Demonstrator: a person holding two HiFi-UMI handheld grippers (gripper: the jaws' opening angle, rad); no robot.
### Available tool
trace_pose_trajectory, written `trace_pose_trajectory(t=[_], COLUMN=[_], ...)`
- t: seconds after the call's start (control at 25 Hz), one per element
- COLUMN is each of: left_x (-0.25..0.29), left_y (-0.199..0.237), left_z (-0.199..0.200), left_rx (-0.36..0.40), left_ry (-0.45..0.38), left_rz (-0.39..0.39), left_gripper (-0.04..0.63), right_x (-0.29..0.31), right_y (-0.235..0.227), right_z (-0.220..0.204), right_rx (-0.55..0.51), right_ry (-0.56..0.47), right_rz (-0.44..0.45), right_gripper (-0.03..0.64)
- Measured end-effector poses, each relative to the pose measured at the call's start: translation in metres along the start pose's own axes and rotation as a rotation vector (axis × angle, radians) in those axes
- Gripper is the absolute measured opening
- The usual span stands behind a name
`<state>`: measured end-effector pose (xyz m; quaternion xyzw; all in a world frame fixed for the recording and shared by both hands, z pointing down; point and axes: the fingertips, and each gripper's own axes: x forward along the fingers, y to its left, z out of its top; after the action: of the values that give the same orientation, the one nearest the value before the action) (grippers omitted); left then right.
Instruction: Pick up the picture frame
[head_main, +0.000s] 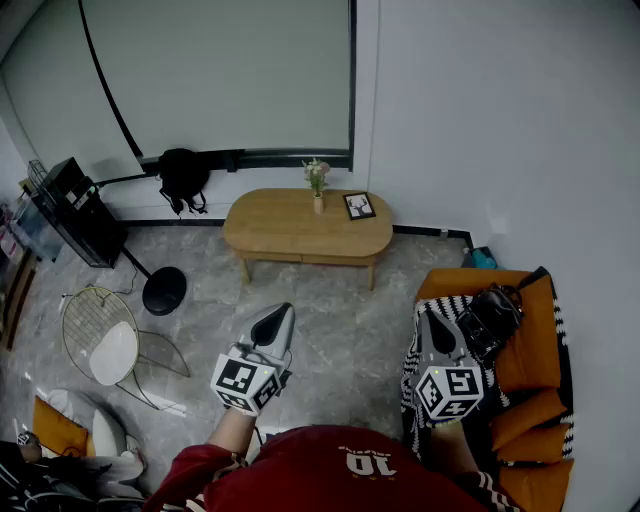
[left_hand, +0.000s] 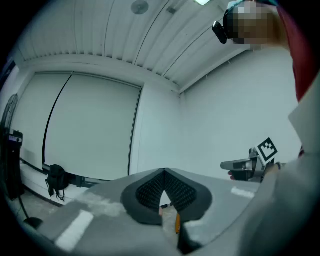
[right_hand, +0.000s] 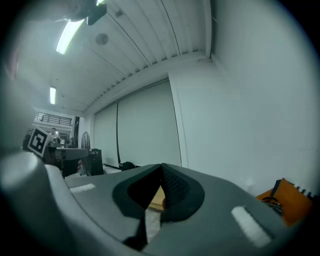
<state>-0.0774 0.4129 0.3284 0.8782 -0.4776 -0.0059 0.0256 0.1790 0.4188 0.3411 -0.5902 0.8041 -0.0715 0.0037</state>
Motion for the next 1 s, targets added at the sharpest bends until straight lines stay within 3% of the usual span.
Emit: trace_pose_trajectory(t=[0.56,1.0], left_x=[0.011,0.028], left_y=[-0.013,-0.04], left_z=[-0.005,-0.01], left_rx=[0.014,0.023], left_ry=[-0.008,0.004], left_rz=[0.006,0.006], left_gripper=[-0.003,-0.003], right_x=[0.0,-0.004], right_y=[-0.002,-0.026], right_z=[-0.009,-0.01], right_rx=[-0.056,-0.039], right_ry=[0.018,0.008], right_rz=[0.03,0.057], right_gripper=[-0.002,0.0])
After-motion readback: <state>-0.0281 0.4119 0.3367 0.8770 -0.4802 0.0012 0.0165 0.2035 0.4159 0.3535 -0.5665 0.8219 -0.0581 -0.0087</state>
